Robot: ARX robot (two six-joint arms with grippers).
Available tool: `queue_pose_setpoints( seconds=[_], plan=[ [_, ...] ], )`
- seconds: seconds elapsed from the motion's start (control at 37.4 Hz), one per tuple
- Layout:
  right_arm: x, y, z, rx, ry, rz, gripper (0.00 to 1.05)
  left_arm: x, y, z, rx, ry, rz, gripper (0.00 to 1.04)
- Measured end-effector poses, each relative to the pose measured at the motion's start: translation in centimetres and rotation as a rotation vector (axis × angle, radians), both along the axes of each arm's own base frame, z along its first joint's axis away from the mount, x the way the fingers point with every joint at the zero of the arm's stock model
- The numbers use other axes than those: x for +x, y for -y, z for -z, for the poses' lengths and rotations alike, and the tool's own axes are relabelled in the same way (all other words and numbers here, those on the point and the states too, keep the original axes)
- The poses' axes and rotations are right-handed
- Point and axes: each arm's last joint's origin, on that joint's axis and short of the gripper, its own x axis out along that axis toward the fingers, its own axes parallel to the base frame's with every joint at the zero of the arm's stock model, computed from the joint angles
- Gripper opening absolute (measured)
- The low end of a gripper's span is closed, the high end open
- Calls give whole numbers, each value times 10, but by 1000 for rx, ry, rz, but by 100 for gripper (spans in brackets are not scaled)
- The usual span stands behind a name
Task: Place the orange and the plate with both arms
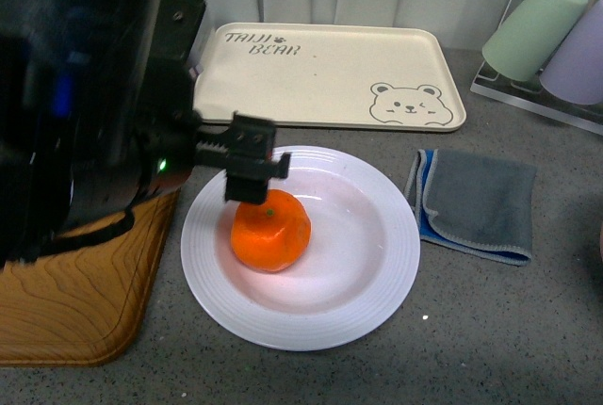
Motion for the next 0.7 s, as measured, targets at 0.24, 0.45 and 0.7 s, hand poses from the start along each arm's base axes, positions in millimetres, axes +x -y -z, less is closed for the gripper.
queue_pose_setpoints(
  seconds=[0.24, 0.45, 0.7],
  plan=[
    [0, 0, 0, 0, 0, 1, 95, -30, -44, -7, 2, 265, -131, 46],
    [0, 0, 0, 0, 0, 0, 95, -90, -94, -49, -97, 541, -164, 4],
    [0, 0, 0, 0, 0, 0, 95, -122, -113, -57, -97, 533, -155, 4]
  ],
)
